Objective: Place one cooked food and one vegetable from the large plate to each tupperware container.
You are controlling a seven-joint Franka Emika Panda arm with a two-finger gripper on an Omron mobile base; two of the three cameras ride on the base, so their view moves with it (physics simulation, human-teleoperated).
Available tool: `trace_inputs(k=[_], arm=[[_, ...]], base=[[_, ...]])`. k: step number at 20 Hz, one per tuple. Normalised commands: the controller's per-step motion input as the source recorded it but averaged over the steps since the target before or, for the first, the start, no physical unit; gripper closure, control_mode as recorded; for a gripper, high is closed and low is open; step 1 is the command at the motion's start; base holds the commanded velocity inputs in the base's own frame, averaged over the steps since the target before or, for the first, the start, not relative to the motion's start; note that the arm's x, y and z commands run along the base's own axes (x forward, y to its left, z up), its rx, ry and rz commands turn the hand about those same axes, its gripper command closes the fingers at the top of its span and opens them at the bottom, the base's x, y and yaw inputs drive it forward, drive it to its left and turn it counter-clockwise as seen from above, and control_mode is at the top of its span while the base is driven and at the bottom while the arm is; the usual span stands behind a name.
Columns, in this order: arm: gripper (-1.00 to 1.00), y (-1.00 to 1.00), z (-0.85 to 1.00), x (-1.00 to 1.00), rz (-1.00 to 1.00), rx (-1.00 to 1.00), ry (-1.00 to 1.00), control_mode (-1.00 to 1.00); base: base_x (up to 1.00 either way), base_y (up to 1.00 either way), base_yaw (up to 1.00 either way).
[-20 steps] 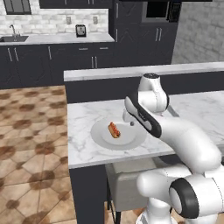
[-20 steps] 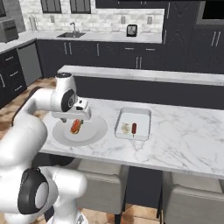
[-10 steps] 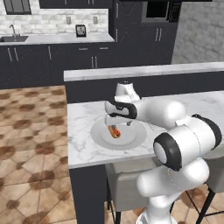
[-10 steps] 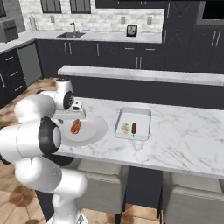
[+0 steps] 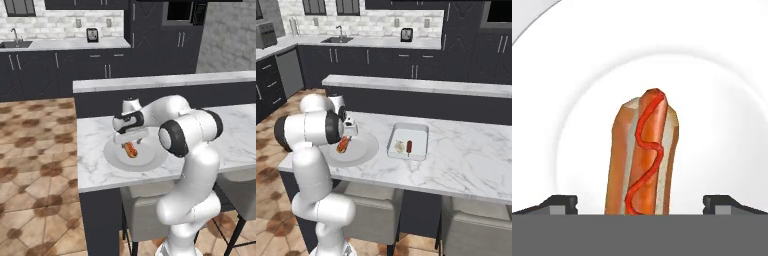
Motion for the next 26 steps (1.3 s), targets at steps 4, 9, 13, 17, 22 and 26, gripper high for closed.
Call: trace_inputs(k=[4,9,13,17,22,26], arm=[[-1.00,0.00,-0.38,0.22,-0.08,-0.03,0.13,-1.00],[-1.00,-0.01,-0.45,0.00,-0.02,-0.04,0.12,-1.00],[-1.00,-0.08,-0.42,0.00,-0.02,0.00,0.09,-1.00],[-1.00,0.00,-0.24,0.00,-0.01,0.00,0.04,-1.00],[1.00,0.00,-0.20,0.00,0.00,0.00,0.04,-1.00],[1.00,-0.08,0.01,-0.11,-0.03,0.01,0.01,-1.00]], base=[[0.00,0.00,0.00],[0.00,0.00,0.00],[0.00,0.00,0.00],[0.00,0.00,0.00],[0.00,0.00,0.00],[0.00,0.00,0.00]])
